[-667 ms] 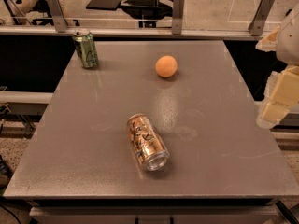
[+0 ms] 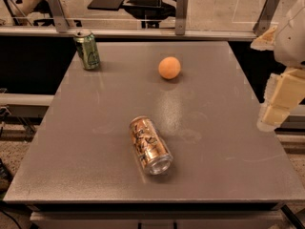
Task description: Place orange can upright
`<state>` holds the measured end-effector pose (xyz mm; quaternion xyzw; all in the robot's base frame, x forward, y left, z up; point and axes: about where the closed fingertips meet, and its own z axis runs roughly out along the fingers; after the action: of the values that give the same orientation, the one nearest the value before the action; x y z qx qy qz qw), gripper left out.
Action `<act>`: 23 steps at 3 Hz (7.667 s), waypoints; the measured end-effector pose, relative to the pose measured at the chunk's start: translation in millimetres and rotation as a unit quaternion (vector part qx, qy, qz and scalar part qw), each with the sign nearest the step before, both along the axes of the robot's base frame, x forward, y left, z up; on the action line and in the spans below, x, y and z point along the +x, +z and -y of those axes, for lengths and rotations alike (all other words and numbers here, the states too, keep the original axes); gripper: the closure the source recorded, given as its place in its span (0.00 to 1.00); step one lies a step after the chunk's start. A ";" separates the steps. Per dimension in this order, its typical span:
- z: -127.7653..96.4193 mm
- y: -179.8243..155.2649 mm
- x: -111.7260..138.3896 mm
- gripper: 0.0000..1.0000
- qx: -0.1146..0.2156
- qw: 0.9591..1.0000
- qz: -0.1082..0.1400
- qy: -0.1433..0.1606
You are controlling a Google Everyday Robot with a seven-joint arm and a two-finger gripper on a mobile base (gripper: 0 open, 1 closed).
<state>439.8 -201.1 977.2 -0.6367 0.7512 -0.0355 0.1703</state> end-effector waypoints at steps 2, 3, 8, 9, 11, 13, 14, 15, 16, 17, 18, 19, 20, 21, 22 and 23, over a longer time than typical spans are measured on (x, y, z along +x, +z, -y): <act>-73.9 -11.4 12.1 0.00 0.008 0.979 0.030 0.202; -109.7 -19.4 14.6 0.00 -0.007 0.953 0.024 0.301; -198.3 -69.5 -16.4 0.00 -0.155 0.740 0.045 0.653; -208.8 -81.1 -24.4 0.00 -0.173 0.693 0.042 0.699; -218.7 -105.9 -26.8 0.00 -0.204 0.623 0.009 0.755; -216.7 -119.4 -20.3 0.00 -0.232 0.575 -0.023 0.784; -215.5 -123.1 -20.7 0.00 -0.232 0.564 -0.031 0.792; -214.7 -127.7 -24.2 0.18 -0.232 0.547 -0.040 0.803; -217.1 -129.7 -22.9 0.42 -0.232 0.540 -0.039 0.808; -220.8 -127.4 -17.0 0.65 -0.228 0.548 -0.029 0.804; -233.3 -108.1 1.2 0.96 -0.212 0.580 0.019 0.787; -244.2 -86.1 14.7 1.00 -0.202 0.593 0.054 0.778; -244.7 -84.2 15.7 1.00 -0.205 0.588 0.058 0.780; -247.3 -72.3 21.9 1.00 -0.219 0.559 0.078 0.796; -249.5 -57.2 39.6 1.00 -0.237 0.511 0.104 0.819; -250.8 -44.1 56.8 1.00 -0.250 0.458 0.136 0.842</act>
Offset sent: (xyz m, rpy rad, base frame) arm 0.0158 0.1090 -0.0219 0.0145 -0.0714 0.6408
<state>496.6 49.7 933.1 -0.9619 -0.2246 -0.1473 0.0506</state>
